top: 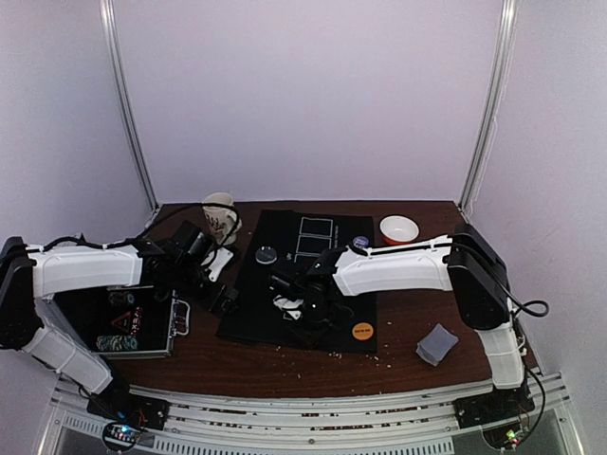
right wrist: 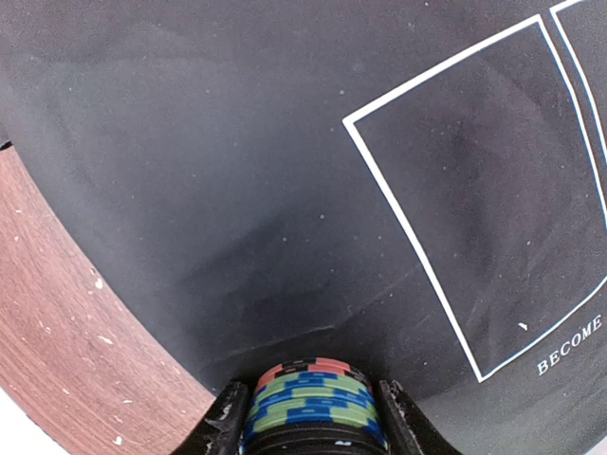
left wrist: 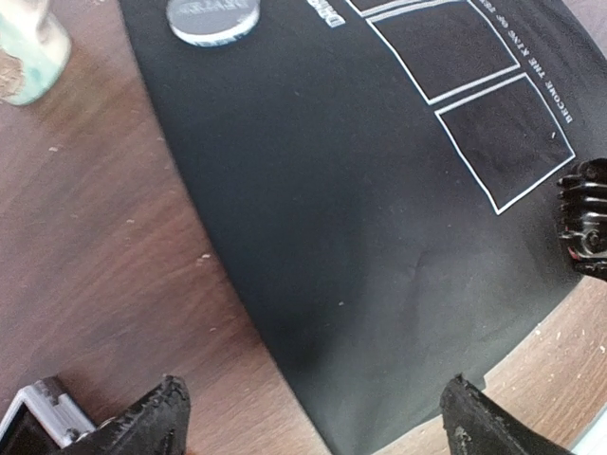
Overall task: Distribute texas hold em gaming equipment
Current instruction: Move the pile of poker chips to the big blind area.
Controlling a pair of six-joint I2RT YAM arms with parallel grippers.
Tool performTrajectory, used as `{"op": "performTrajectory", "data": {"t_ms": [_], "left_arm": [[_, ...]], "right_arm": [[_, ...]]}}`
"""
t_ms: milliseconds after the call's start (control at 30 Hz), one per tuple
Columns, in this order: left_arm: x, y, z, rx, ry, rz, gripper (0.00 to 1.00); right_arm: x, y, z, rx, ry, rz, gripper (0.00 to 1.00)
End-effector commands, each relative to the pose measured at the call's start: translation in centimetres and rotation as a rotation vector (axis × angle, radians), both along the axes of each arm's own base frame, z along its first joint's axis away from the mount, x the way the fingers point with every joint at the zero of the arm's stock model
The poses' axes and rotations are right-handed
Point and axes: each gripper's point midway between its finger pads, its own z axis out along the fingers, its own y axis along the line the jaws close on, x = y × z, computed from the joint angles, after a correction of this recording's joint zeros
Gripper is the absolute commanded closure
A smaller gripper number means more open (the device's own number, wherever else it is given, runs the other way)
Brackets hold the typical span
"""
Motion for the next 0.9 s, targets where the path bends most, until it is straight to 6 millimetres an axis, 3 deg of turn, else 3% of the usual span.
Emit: {"op": "performTrajectory", "data": {"t_ms": [0,200,400,533,867], "left_arm": [[-0.5,-2.2,-1.8,-0.032,0.039,-0.051,0.06],[-0.7,-3.0,-4.3,0.050,0.051,-0.047,0.11],[-2.3,0.1,-8.0,0.207,0.144,0.022,0.13],[-3.3,1.2,-8.9,0.237,0.176,0.049,0.14],[-4.2,1.3,-9.6,0.220,0.211,0.044,0.15]], "right_arm": [[-1.0,-2.7,-1.0,-0.105,0.015,-0.017,0.65],[-0.8,-3.2,-0.9,-0.122,0.001,-0.042,0.69],[-0.7,-4.2,-0.9,-0.137,-0.010,-0.064,0.70],[-0.4,-4.8,-0.8,-0.139,-0.017,-0.088,0.72],[-0.4,-7.5,-0.9,-0.170,-0.013,-0.134,0.72]]}}
